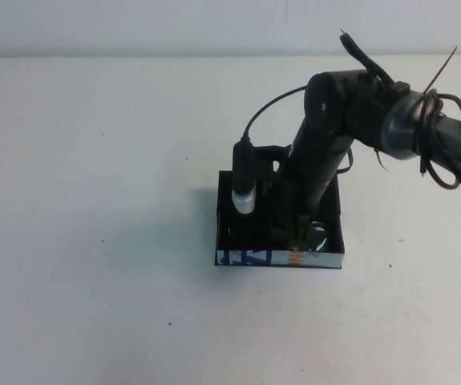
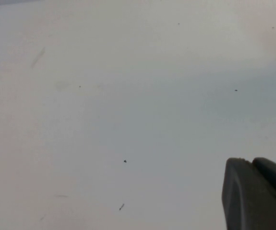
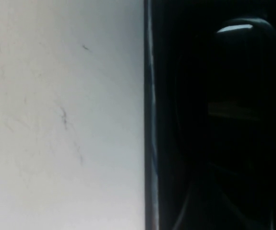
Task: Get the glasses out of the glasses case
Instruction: Pick up the glasses from the glasses case
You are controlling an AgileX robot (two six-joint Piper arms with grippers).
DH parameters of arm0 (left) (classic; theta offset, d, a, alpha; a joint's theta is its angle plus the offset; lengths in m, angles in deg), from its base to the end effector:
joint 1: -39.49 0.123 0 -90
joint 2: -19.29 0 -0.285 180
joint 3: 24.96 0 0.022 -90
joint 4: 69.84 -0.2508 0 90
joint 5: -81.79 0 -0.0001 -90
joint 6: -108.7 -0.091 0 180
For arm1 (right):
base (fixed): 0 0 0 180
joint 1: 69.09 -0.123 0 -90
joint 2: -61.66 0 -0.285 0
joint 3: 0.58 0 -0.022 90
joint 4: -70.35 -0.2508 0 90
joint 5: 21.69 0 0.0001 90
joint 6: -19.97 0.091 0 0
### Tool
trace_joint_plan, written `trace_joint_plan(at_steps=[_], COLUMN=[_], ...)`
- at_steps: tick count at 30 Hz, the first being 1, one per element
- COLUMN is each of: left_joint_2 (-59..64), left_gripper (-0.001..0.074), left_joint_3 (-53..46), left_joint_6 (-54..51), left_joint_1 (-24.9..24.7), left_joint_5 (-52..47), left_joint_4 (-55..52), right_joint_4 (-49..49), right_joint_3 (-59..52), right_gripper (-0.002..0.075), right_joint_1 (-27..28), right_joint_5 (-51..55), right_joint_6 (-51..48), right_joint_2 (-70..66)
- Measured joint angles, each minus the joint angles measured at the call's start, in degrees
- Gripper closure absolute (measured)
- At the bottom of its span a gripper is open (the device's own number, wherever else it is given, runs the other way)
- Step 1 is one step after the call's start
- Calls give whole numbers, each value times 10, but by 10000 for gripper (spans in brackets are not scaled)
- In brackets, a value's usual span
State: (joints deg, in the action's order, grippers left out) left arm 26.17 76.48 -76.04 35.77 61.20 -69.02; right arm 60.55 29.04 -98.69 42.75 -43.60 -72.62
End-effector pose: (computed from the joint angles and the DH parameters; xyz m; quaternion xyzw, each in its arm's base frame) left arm 0.0526 -0.0039 0.1738 0.0551 0.7969 -0.0007 0.6016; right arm 0.3971 0.2416 0.1966 -0.7003 0.7030 0.0491 0.1139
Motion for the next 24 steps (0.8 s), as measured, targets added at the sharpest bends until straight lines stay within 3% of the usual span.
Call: trace_joint_plan(at_steps=[7,14,19,24], left_joint_2=[0,0,0,0], left_gripper=[739,739,740,739], left_joint_3=[0,0,0,0], left_joint_6=[0,0,0,0], left_joint_1=[0,0,0,0], left_joint_5=[0,0,0,0], left_joint_4=[0,0,0,0], right_joint_4=[-4,-5,-1,0], right_joint_3=[0,0,14,22], right_gripper=[470,674,675,675], right_joint_1=[0,3,20,51], right_joint_5=[0,15,48,56], right_joint_6=[0,2,28,120], right_joint_2=[-6,10,53,113])
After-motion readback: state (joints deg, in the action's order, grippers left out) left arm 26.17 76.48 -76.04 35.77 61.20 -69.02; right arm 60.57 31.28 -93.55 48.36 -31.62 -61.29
